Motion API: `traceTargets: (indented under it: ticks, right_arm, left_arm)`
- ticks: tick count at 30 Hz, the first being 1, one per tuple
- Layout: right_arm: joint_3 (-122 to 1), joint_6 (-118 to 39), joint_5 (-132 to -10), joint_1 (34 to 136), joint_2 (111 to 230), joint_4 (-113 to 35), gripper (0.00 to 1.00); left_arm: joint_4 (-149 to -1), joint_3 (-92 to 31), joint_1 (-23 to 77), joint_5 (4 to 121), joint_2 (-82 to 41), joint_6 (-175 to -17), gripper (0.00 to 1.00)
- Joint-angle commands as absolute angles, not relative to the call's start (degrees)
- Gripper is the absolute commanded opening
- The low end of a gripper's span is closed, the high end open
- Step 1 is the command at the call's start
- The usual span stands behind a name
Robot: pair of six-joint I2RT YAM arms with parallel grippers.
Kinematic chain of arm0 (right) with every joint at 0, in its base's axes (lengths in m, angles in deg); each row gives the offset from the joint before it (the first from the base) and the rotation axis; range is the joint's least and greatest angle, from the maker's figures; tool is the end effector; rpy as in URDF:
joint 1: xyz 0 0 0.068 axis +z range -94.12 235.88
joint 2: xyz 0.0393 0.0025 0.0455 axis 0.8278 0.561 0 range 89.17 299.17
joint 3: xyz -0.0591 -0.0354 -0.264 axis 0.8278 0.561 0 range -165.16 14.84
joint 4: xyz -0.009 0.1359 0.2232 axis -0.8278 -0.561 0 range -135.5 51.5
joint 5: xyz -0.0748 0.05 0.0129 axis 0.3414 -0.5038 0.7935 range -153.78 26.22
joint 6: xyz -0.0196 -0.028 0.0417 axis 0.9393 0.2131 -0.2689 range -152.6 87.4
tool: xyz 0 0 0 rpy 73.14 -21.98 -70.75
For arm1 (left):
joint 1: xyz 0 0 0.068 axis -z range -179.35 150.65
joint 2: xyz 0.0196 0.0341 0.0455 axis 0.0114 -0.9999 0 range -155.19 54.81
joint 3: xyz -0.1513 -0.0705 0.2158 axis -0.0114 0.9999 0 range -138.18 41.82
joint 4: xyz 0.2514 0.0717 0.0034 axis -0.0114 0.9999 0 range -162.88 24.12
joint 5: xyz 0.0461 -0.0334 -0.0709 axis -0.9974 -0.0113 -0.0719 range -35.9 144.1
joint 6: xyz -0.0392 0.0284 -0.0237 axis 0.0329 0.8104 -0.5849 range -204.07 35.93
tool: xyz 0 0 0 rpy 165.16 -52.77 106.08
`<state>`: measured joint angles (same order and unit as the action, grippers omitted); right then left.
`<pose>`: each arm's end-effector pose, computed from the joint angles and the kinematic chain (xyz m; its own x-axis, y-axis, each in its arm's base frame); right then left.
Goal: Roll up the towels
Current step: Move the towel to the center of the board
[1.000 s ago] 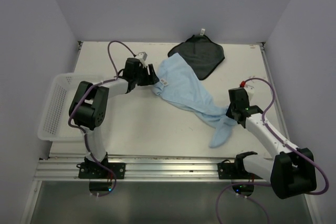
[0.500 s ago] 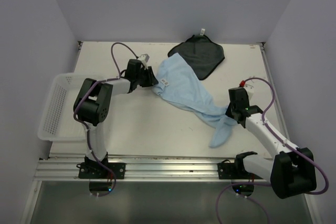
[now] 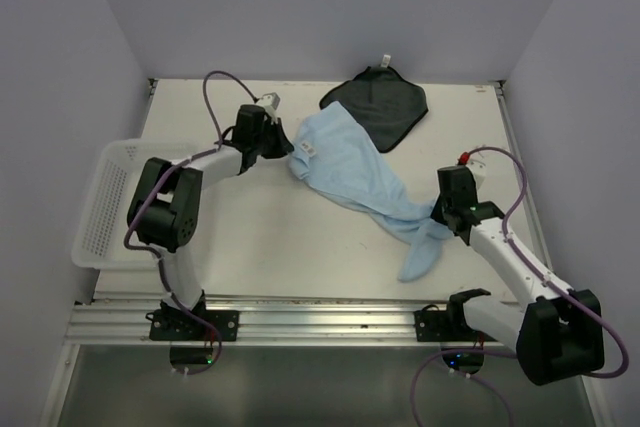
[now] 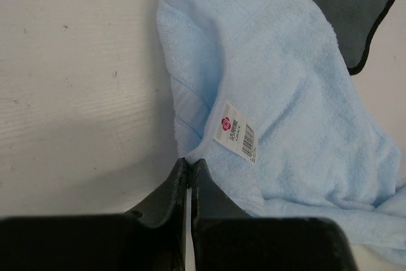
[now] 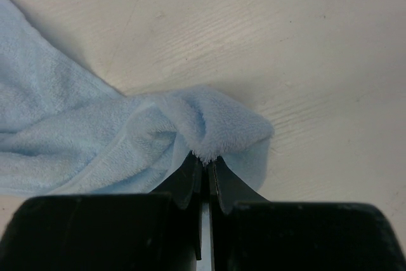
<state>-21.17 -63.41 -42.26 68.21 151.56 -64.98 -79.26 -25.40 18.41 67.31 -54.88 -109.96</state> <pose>0.2064 0.0318 0.2070 -0.6598 0.3434 -0.6684 0.4139 0.9084 0.0581 0.3956 -0.1352 0.1769 -0.7113 -0.2184 -0.6680 0.1804 0.8619 -0.4739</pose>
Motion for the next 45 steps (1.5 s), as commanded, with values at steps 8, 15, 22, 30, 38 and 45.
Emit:
traceTargets:
  ticks: [8,15,22,30,38,45]
  right_arm:
    - [-29.80,-59.94,-44.53,68.00,149.72,-67.59,0.06]
    - [-31.57,-58.80,-45.94,67.92,149.29,-67.07,0.00]
    - [-33.93,-57.39,-49.54,68.00,151.57,-66.80,0.04]
    - [-42.01,-54.93,-54.10,68.00,155.08,-66.98,0.15]
    - [-65.13,-42.20,-63.51,68.97,165.45,-75.32,0.16]
    - [-57.78,-33.05,-63.07,78.19,166.79,-80.96,0.50]
  left_arm:
    - [-68.68,-25.69,18.32,58.07,-38.19,-106.84,0.00]
    - [-64.80,-21.11,17.53,54.89,-30.89,-105.78,0.00]
    - [-59.09,-21.99,15.60,55.24,-25.97,-105.60,0.00]
    - [-57.59,-21.03,11.99,50.07,-14.64,-104.02,0.00]
    - [-61.28,-15.94,11.64,41.97,-3.73,-104.81,0.00]
    - [-64.71,-8.99,11.55,43.28,-0.12,-104.37,0.00]
